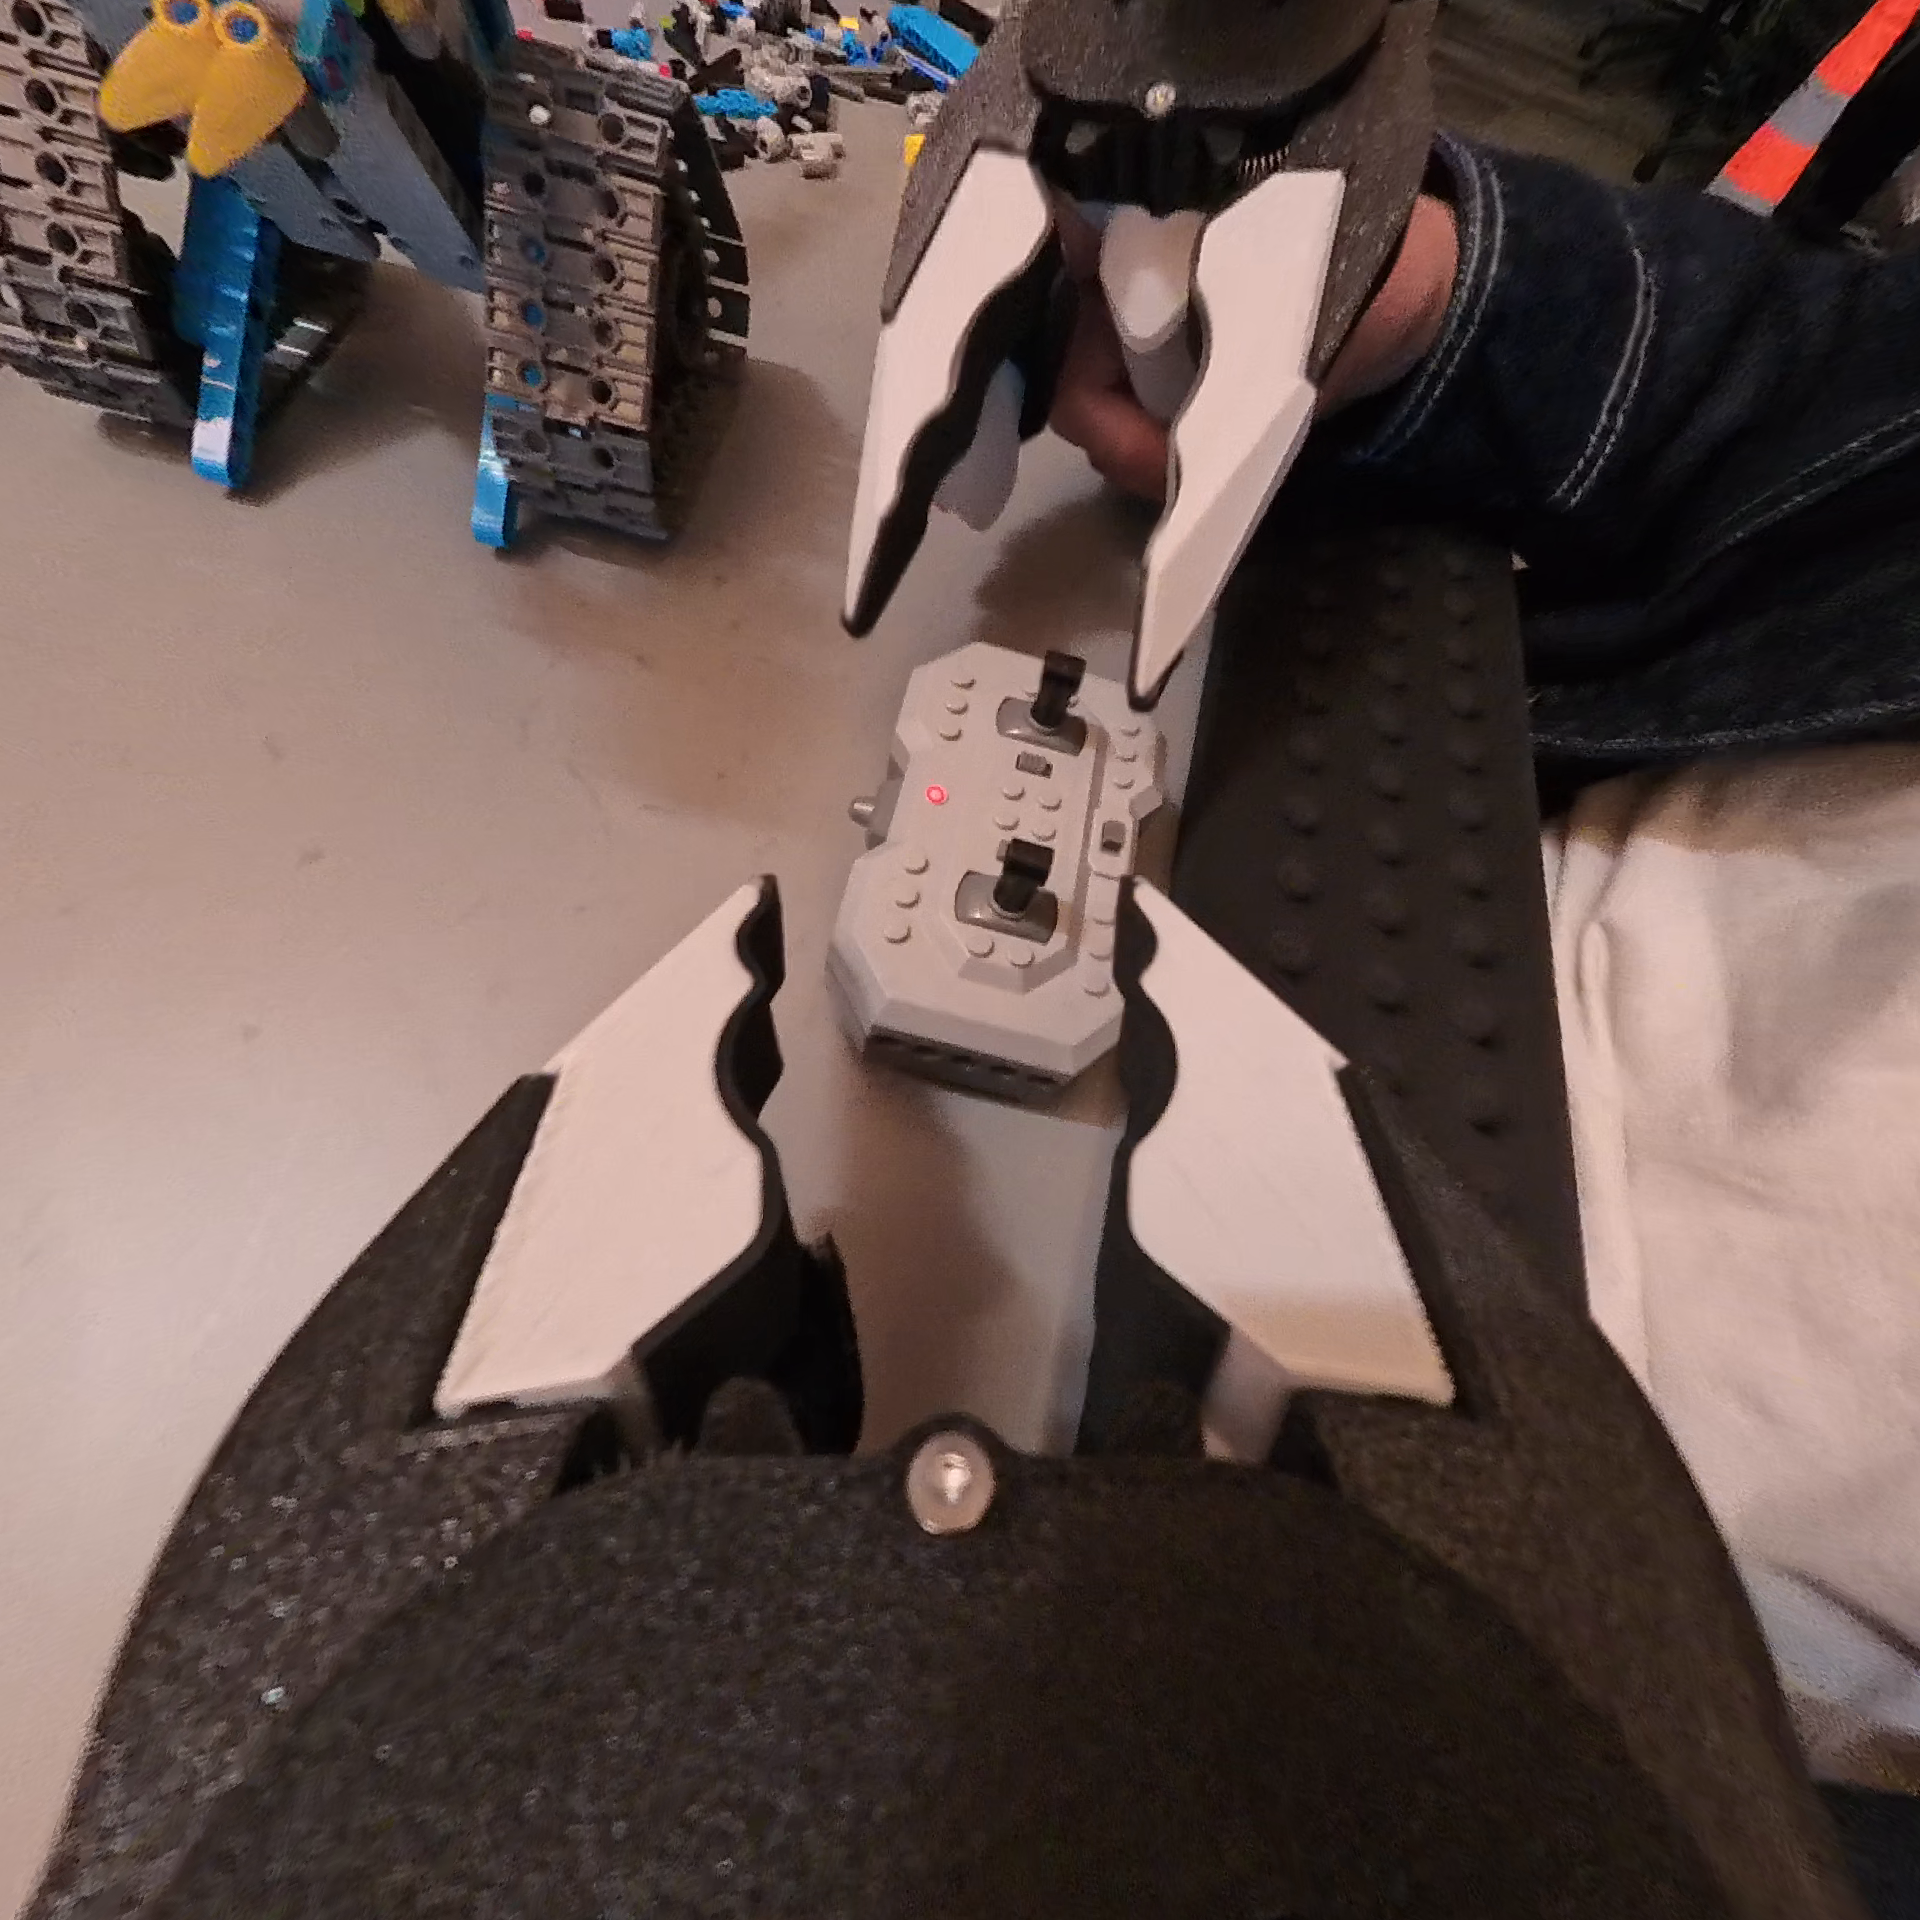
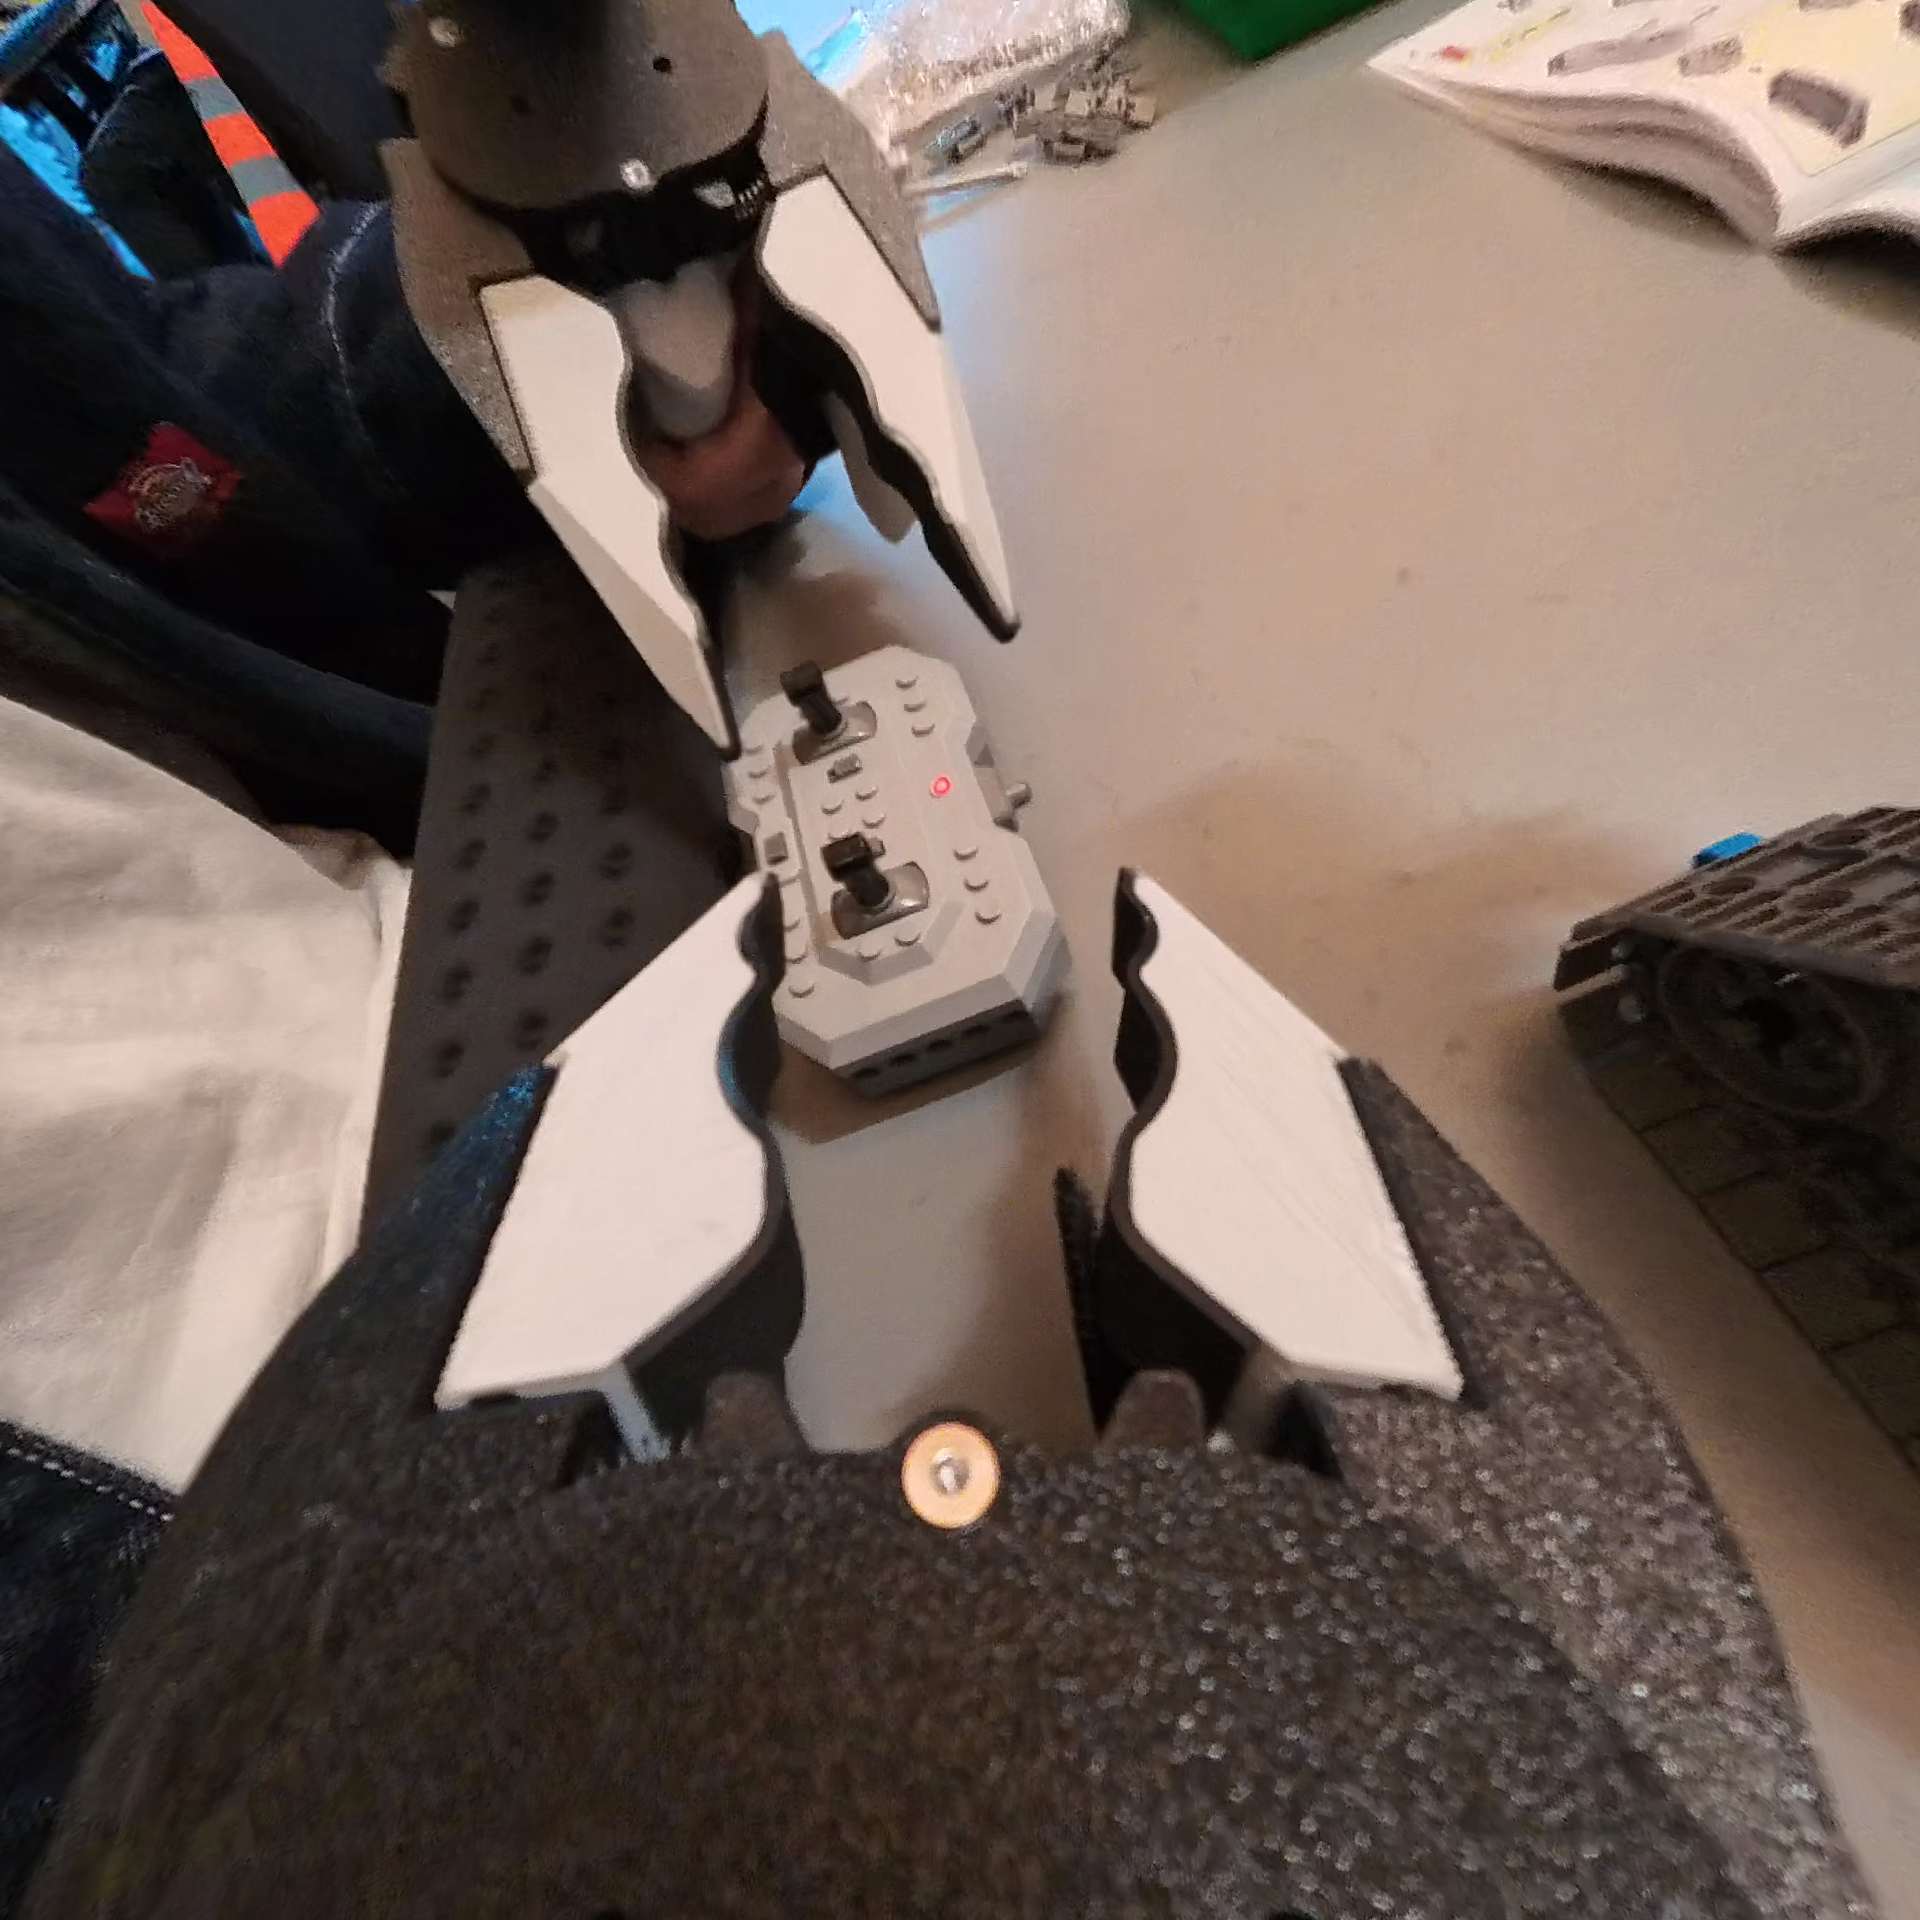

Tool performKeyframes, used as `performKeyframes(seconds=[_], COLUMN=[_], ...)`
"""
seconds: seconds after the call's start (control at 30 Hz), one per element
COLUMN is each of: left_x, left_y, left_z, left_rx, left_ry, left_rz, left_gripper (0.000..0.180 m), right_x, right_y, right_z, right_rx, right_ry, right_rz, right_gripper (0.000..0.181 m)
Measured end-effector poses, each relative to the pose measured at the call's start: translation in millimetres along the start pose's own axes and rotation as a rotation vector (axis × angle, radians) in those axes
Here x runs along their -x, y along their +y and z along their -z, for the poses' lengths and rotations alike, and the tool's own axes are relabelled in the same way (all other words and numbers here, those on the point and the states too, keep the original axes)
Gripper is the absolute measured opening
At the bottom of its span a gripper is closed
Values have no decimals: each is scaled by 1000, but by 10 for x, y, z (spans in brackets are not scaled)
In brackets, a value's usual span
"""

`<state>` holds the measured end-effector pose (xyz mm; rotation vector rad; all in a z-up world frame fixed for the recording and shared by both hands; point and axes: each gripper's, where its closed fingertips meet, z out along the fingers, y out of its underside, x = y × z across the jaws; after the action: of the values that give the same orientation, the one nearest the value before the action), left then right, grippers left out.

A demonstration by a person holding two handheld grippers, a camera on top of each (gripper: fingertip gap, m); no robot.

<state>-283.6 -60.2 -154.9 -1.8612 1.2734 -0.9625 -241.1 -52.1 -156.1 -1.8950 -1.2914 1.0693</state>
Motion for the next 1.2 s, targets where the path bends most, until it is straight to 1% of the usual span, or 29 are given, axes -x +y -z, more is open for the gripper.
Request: performKeyframes(seconds=[0.1, 0.2, 0.3, 0.4, 0.47, 0.87, 1.2], left_x=[-6, 8, 33, 37, 11, 18, 8], left_y=[5, 52, 23, 40, 41, 29, 29], left_z=[-42, -67, -23, -9, -12, -14, -17], left_rx=[7, 32, 4, 7, 8, -3, -4], left_ry=[20, 16, 9, 17, 26, 32, 27], left_rz=[24, 32, 44, 55, 40, 51, 37], left_gripper=[55, 49, 46, 43, 37, 32, 31], right_x=[-11, 14, 26, 23, 12, 22, 13], right_y=[93, 65, 67, 52, 57, 57, 59], right_z=[-39, -38, -49, -59, -64, -65, -65], right_rx=[49, 34, 40, 35, 41, 46, 44], right_ry=[1, -26, -31, -28, -22, -23, -19], right_rz=[-9, -28, -27, -37, -45, -35, -40], right_gripper=[59, 53, 49, 47, 40, 38, 38])
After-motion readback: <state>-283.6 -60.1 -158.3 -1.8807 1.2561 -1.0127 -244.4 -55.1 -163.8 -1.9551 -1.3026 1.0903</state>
